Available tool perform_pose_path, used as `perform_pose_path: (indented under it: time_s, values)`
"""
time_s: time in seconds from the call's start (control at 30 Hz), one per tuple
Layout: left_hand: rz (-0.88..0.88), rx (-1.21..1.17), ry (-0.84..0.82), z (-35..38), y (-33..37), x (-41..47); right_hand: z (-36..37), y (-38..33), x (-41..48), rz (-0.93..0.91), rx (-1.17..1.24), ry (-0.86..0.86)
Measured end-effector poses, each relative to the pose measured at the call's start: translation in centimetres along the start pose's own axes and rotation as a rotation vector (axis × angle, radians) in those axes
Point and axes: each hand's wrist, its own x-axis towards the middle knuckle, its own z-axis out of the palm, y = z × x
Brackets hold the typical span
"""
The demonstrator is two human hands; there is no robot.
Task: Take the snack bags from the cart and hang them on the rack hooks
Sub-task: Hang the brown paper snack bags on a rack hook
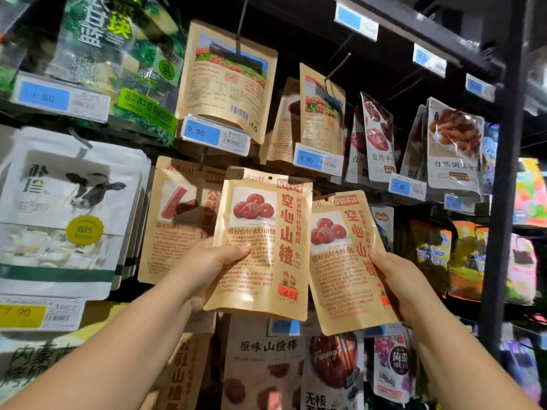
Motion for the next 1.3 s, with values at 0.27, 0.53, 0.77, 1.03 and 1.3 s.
perform_pose_path:
  time_s: [0.27, 0.53, 0.77, 1.03, 1.3]
  values:
    - [-0.018, 0.074, -0.085, 2.4, -0.5, 2.9, -1.6, 0.1, -0.1, -0.052, -0.099, 0.051]
    - [0.077, 0.122, -0.154, 3.1, -1.4, 3.7, -3.7, 0.9, -0.4, -0.049, -0.116, 0.083]
    - [0.062, 0.108, -0.147, 4.1, -1.7, 4.5, -4.1, 1.3, -0.5, -0.037, -0.117, 0.108]
    - [0.034, 0.047, -0.152, 4.9, -1.6, 5.1, -4.6, 1.7, -0.4, -0.038, -0.128, 0.116]
    - [0.012, 0.062, -0.053, 4.8, -1.9, 6.3, -6.2, 2.1, -0.1, -0.025, -0.138, 0.140]
